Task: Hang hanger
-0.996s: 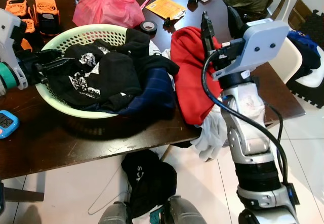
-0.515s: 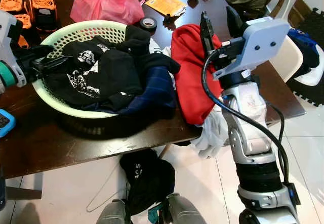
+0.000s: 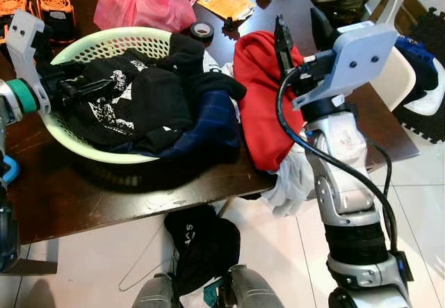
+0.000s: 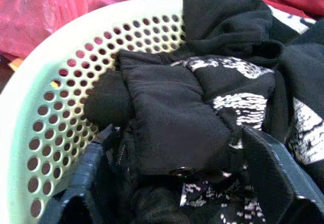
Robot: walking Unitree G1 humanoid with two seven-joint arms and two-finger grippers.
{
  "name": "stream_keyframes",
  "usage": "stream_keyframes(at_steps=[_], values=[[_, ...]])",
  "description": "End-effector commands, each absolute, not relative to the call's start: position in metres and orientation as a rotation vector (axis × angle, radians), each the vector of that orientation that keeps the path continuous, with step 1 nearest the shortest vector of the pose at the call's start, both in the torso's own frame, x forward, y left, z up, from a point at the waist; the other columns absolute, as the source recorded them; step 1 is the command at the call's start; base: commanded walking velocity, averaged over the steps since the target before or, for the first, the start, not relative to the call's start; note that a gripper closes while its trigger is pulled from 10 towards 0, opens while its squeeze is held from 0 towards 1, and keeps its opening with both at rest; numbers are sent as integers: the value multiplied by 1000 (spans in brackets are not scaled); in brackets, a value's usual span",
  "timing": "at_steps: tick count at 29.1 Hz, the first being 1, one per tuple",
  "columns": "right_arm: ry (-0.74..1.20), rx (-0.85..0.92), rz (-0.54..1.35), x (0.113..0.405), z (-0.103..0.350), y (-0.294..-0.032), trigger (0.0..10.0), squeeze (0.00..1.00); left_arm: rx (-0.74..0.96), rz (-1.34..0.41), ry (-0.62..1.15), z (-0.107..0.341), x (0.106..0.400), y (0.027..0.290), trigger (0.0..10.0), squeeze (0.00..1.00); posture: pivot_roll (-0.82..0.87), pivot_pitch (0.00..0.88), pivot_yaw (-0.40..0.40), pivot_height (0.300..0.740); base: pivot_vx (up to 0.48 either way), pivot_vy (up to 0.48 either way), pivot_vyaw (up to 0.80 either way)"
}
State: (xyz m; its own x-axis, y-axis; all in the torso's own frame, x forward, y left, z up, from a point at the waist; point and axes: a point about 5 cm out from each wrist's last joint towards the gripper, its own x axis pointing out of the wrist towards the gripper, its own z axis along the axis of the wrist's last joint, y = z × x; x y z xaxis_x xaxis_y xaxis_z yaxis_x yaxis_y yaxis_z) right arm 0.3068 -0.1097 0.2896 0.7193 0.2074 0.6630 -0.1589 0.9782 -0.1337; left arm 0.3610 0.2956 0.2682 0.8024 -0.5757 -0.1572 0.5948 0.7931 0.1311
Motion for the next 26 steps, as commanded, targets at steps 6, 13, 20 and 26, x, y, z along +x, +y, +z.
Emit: stream_keyframes(at_steps=[6,13,20,26], values=[[-744,-74,181,306,291,-115,10000,0,155,-708,240,242,360,289,314,0,13,200,-35,740,0,0,0],[-750,-73,176,306,292,-115,10000,0,161,-801,237,243,361,280,0,0,18,193,-33,740,0,0,0],[-752,-69,172,308,292,-115,10000,0,191,-728,88,272,365,284,0,0,26,185,-28,740,0,0,0],[-751,-64,171,308,291,-115,10000,0,230,-656,-129,310,362,283,0,0,36,182,-31,740,0,0,0]])
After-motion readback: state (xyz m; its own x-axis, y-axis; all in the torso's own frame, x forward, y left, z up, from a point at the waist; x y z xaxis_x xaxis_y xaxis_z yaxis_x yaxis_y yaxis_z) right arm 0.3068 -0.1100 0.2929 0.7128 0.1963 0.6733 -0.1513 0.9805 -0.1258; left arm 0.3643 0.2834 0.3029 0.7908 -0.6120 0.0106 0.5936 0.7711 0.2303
